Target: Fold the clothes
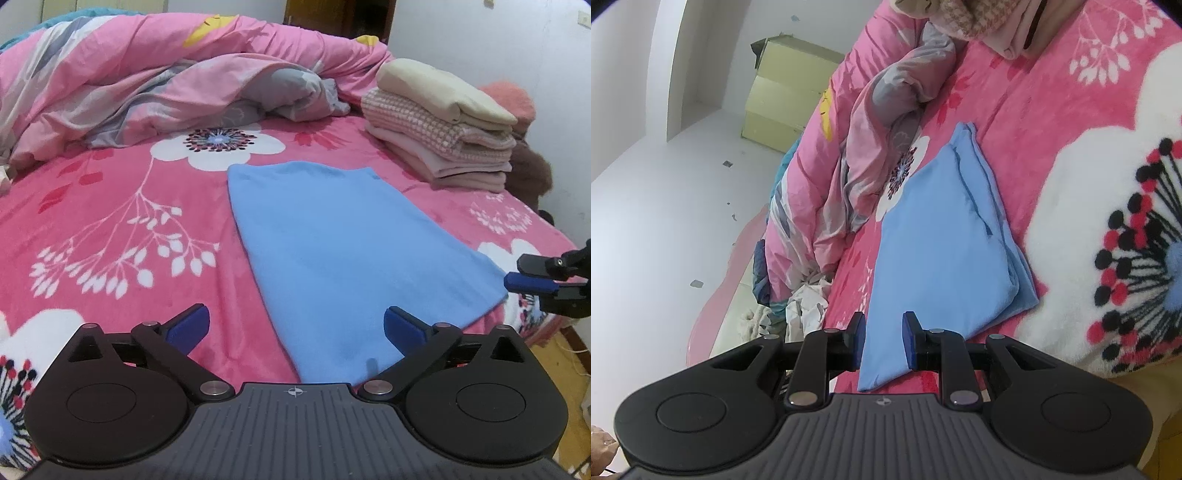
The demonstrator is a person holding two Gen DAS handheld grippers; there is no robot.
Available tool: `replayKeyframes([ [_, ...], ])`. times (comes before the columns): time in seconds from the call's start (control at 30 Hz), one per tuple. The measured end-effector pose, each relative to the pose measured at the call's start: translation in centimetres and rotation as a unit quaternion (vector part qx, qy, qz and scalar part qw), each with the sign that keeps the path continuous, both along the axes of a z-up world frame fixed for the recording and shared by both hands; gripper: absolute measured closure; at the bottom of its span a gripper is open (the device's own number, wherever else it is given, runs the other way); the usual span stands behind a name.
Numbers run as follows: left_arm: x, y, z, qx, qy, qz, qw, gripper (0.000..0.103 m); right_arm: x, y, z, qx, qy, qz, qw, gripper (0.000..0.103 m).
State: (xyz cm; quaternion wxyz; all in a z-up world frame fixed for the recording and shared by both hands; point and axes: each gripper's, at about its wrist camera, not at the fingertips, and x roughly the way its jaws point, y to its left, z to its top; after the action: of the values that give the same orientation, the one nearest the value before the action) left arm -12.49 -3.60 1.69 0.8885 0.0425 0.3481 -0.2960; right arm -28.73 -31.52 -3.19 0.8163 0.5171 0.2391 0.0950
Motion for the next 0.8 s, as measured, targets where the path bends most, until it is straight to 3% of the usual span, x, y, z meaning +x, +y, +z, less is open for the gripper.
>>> replayKeyframes([
  [0.3, 0.3, -2.0, 0.4, 0.013, -0.011, 0.007, 0.9998, 0.0, 2.0, -0.1, 0.7, -0.015, 0.0, 0.009, 1.0, 0.079],
  [0.47, 0.9, -2.4, 0.3, 0.018, 0.007, 0.02, 0.9996, 0.0, 3.1, 0.5, 1.0, -0.025, -0.004, 0.019, 0.999, 0.079],
  [0.67, 1.0, -2.9, -0.1, 0.055, 0.006, 0.042, 0.9976, 0.0, 4.0, 1.2, 1.0, -0.029, -0.005, 0.024, 0.999, 0.079],
  [0.8, 0.9, -3.0, 0.0, 0.056, 0.006, 0.041, 0.9976, 0.0, 4.2, 1.4, 0.9, -0.032, -0.002, 0.025, 0.999, 0.079],
])
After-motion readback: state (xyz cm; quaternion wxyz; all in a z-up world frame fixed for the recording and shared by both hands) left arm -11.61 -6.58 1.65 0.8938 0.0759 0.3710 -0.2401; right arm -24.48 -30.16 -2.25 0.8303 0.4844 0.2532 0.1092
